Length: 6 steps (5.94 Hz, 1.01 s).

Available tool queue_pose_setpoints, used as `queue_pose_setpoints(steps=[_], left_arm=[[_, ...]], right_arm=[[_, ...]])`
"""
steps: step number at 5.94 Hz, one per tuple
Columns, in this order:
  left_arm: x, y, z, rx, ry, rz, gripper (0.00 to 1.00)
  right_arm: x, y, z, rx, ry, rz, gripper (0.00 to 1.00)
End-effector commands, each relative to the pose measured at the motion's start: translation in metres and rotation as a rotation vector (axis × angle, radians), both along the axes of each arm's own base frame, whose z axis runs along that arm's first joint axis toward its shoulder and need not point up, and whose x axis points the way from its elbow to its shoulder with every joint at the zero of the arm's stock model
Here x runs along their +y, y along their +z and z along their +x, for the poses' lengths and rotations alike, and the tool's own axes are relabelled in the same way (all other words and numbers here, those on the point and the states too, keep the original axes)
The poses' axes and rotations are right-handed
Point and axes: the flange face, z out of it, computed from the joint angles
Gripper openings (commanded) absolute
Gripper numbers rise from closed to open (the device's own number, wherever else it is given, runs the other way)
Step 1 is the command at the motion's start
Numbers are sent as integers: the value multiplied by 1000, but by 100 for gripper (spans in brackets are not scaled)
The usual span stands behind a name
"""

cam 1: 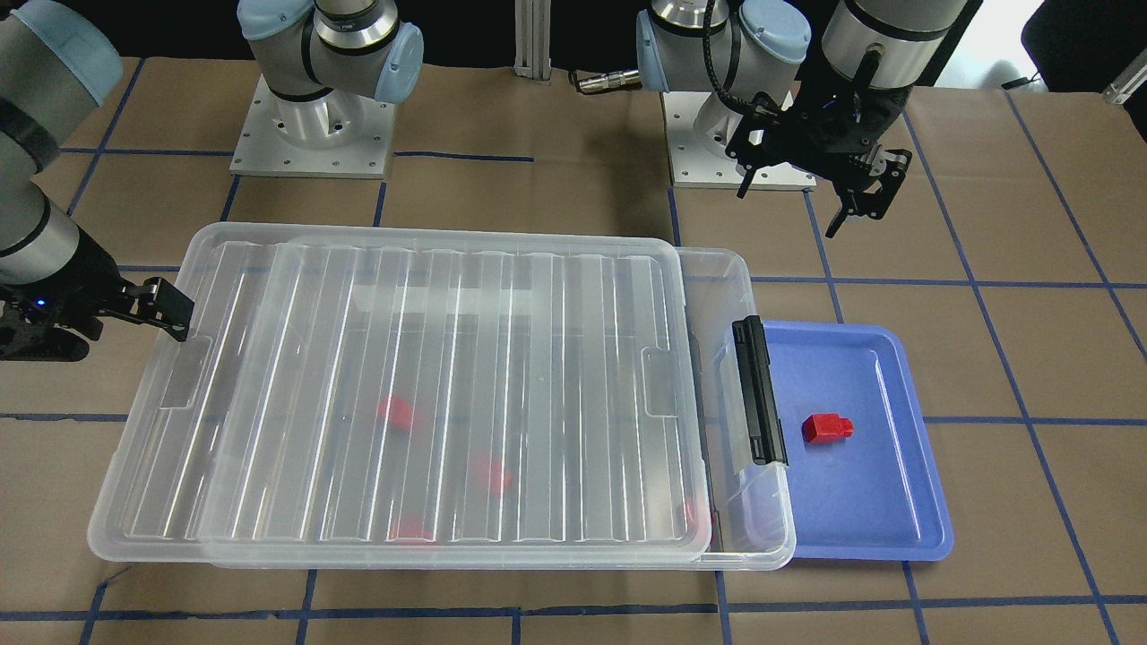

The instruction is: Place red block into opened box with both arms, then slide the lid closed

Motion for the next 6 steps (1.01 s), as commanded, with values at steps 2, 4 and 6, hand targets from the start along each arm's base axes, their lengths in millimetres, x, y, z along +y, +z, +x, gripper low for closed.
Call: queue_pose_setpoints(steps=[2,4,6], left_arm=[[-17,-30,48,-40,-574,52,98],[-56,-62,75,-64,-792,3,98],[-73,-117,128,-45,-882,12,98]], right_arm=[[2,3,-43,63,56,-16,100],[4,5,-76,76,59,-34,100],[14,6,-115,99,54,-27,100]])
